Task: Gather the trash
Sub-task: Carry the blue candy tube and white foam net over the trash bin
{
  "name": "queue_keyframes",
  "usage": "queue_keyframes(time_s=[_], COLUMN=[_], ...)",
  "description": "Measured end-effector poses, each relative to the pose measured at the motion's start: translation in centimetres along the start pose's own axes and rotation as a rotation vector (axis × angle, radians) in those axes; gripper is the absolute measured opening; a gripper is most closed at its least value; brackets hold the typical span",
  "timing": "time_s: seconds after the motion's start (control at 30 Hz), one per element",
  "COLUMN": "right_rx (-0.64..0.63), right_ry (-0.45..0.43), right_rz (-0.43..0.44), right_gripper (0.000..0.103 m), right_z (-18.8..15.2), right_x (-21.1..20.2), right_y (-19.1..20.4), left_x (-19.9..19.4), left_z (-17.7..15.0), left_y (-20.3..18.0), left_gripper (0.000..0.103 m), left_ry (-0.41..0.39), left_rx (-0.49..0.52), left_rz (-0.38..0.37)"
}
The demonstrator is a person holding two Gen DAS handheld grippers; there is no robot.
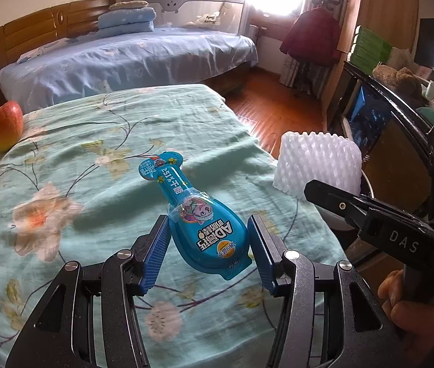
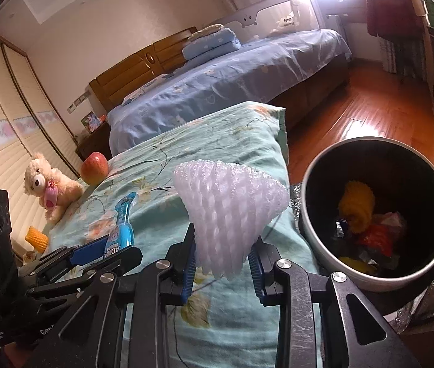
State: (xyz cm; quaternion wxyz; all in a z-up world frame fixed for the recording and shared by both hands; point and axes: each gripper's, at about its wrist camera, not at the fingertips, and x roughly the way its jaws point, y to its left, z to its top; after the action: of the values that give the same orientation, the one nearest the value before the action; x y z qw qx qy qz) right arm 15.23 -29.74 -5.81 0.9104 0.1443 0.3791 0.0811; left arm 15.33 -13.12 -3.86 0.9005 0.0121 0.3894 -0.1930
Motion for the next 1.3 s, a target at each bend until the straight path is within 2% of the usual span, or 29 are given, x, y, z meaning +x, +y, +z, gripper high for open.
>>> queue_keyframes(time_s=[1.3], right_rx=[0.101], right_ry=[-0.054], right_rz=[-0.150], right_gripper=[0.031], right_z=[-0.3], right_x=[-4.1], right_y=[-7.1], left_x=[2.0], left_z=[2.2], left_y=[-7.6], left_gripper=[0.051], left_ry=[0.009], left_rx=[0.128], left_rz=[-0.102])
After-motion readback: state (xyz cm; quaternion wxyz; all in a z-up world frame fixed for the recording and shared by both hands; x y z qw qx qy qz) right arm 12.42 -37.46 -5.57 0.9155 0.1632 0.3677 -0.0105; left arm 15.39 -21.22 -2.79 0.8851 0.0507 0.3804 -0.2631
